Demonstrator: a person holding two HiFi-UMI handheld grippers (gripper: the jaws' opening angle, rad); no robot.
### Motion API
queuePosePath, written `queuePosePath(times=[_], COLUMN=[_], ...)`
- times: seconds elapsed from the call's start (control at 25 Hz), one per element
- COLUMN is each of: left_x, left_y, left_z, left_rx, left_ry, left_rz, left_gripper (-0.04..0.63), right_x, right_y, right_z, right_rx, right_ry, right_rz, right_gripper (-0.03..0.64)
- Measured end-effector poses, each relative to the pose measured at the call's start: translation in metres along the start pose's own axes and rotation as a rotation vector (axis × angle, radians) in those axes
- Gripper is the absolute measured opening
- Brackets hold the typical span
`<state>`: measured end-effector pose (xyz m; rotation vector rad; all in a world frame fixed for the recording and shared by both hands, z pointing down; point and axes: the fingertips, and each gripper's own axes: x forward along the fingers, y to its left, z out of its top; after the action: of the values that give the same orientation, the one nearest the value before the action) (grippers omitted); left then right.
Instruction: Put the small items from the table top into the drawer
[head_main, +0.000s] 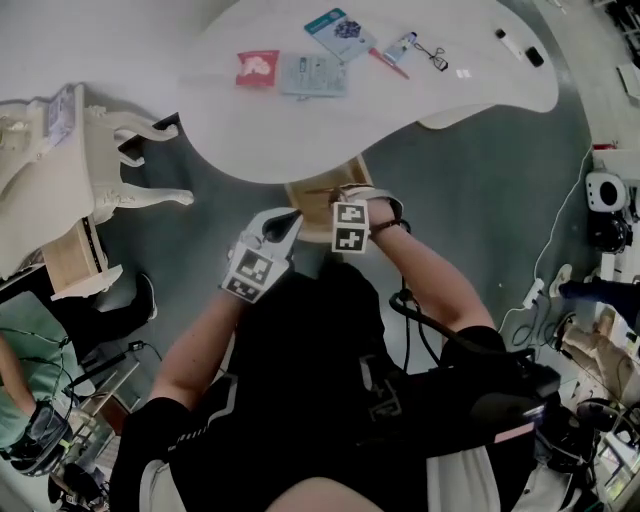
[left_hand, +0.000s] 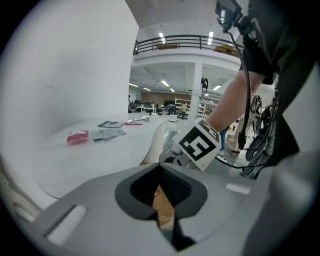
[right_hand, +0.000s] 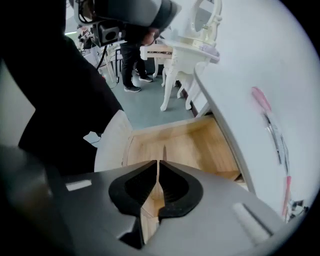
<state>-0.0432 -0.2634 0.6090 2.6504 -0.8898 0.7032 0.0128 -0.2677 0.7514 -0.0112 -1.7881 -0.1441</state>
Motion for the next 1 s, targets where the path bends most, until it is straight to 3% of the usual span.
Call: queuePosePath(times=[0.12,0.32,0.64,1.0], left_x=[-0.009,-0.026,-0.046,-0.064], left_y=[-0.004,-0.008,-0.013,-0.005], left_z=[0.017,0.045,0.096,0.139], left_rx=[0.022,-0.014,0.048,0.019], left_ry=[-0.024,-0.063,-0.151,-0.242], left_rz=[0.002,-0.008,-0.038,-0.005], left_gripper=[0.0,0.0,0.0,0.0], right_x=[-0.028,-0.079,-0.159,-0.255], right_y=[-0.003,-0.006,-0.025,-0.049], right_z=[0.003,0.015,0.025,0.035], right_rx=[0.092,0.24,0.47,0.636], right_ry=[-0.053,-0.154,-0.329,-0.582], right_rz=[-0.036,-0.089,-0.226,-0.403], right_gripper=[0.005,0.003,0.003,0.002])
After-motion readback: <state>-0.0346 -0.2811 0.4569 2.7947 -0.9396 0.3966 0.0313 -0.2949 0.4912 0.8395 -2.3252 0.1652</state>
